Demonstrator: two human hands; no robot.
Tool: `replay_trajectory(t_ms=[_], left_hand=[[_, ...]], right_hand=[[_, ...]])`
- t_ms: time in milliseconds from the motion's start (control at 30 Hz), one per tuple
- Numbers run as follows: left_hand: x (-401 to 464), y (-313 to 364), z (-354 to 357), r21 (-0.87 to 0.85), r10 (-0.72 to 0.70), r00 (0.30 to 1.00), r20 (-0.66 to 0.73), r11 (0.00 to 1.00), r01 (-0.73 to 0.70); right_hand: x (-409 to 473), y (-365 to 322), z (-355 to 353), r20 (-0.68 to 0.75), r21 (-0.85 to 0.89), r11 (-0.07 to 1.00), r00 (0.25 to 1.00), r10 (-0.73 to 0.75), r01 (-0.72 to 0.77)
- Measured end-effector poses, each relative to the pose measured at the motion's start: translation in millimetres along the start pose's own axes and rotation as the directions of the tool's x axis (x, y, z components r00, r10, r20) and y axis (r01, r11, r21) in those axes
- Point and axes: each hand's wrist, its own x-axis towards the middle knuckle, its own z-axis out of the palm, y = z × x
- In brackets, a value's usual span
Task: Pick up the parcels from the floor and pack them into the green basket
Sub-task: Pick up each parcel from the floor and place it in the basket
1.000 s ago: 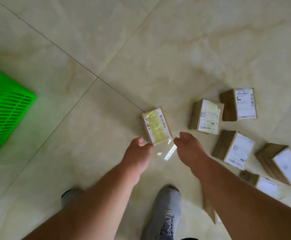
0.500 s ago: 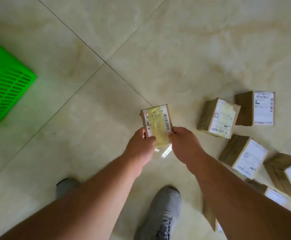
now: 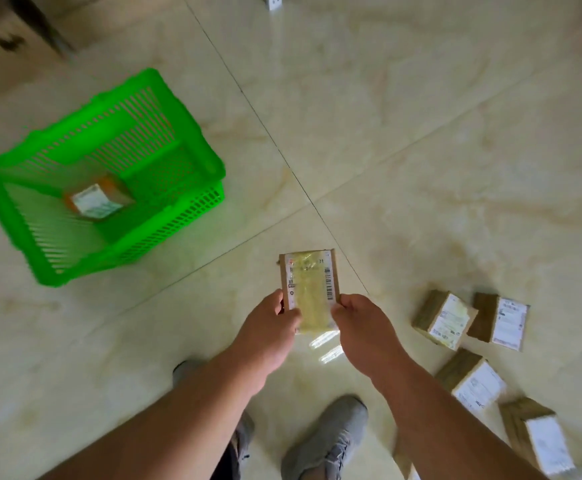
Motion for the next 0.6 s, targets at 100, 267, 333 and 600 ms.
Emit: replay_trajectory(t_ms=[100, 267, 333, 600], left_hand=[[-33.5, 15.9, -44.2, -0.059, 0.019, 0.999, -0.03, 0.998, -0.021], [-69.3, 28.1, -119.7, -0.158, 0.026, 0.996, -0.083, 0.987, -0.039], [-81.8, 29.2, -155.3, -0.186, 0.029, 0.995, -0.098, 0.981, -0.047], [-83.1, 22.4, -243.7, -0.268, 0.07, 0.984, -0.166, 0.957, -0.114]], right_hand=[[-19.7, -55.3, 1.8, 0.018, -0.053, 0.997, 0.998, -0.055, 0.056], [-48.8, -147.2, 12.3, 0.049, -0.006, 0.999, 0.998, -0.05, 0.05], [-59.3, -185.2, 27.6, 0.074, -0.017, 0.997, 0.995, -0.071, 0.072], [-64.5, -275.6, 75.3, 0.149, -0.076, 0.985, 0.979, -0.142, 0.154]])
